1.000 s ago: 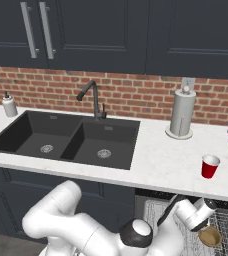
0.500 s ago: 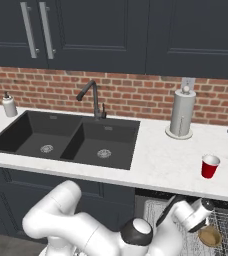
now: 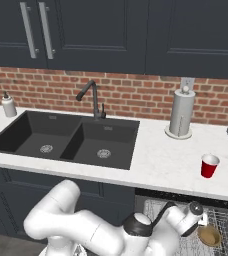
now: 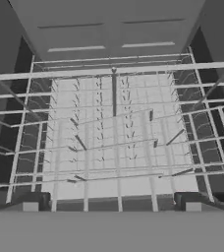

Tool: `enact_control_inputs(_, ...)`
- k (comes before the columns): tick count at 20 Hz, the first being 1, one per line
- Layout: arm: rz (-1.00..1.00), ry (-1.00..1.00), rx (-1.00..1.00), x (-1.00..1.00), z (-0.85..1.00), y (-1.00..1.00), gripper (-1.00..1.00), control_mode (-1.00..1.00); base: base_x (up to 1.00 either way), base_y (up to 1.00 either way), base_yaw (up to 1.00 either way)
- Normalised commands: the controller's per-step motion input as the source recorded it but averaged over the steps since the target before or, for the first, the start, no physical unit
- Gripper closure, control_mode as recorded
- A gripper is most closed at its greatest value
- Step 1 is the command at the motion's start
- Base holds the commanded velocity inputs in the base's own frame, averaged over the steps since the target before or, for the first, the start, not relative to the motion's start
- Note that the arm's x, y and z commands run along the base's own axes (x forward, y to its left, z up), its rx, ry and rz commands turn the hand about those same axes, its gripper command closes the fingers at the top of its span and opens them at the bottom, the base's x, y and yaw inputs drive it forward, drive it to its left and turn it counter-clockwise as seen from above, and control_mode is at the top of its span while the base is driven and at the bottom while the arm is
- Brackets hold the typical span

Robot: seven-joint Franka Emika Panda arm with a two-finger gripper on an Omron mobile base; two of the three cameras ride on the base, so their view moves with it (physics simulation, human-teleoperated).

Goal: Pick up the cup and bowl from the counter, place them in the dishwasher, and close the dishwasher door.

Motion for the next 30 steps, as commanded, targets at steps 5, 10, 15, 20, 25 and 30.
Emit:
enact_control_inputs(5,0.00,-0.54,0.07,-0.22,0.10,-0.18,-1.00,-1.00,0.00,0.00,0.00)
enact_control_inputs(10,0.00,-0.23,0.19,-0.69,0.86,-0.26,-1.00,-1.00,0.00,0.00,0.00)
enact_control_inputs(15,0.00,-0.01,0.19,-0.70,1.00,-0.28,-1.00,-1.00,0.00,0.00,0.00)
enact_control_inputs(20,0.00,0.12,0.07,-0.52,1.00,-0.10,-1.00,-1.00,0.00,0.00,0.00)
enact_control_inputs(25,0.00,0.42,0.00,-0.19,0.98,0.00,-1.00,-1.00,0.00,0.00,0.00)
enact_control_inputs(30,0.00,0.46,-0.04,-0.05,1.00,0.00,-1.00,-1.00,0.00,0.00,0.00)
